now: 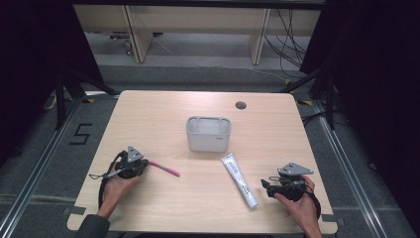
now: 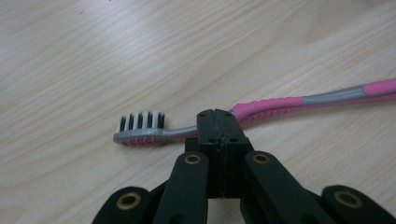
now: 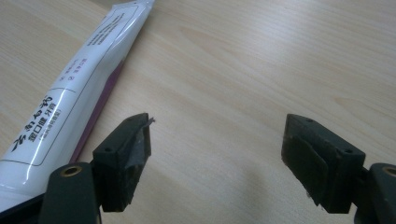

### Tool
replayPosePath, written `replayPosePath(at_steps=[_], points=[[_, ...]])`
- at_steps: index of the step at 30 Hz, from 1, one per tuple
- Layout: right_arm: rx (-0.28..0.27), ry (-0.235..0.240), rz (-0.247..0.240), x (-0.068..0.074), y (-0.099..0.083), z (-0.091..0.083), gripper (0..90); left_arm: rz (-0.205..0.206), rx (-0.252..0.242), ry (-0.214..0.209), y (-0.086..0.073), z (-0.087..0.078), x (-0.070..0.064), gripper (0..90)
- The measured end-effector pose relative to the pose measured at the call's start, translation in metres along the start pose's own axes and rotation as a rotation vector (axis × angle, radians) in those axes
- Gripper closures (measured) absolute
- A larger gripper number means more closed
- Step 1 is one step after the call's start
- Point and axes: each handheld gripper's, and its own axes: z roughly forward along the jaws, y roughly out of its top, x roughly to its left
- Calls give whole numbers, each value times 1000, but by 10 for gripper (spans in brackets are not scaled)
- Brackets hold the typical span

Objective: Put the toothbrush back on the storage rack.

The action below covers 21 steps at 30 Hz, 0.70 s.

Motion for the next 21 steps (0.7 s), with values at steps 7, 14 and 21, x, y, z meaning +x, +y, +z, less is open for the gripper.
replayPosePath(at_steps=[7,14,21], points=[[7,0,3,-1,0,0,250,-4,-7,6,11,11,-5,888],[8,4,5,-2,-1,0,250,3,-6,6,20,19,-7,886],[8,6,5,-2,-1,0,250,2,-9,-1,26,24,-10,885]])
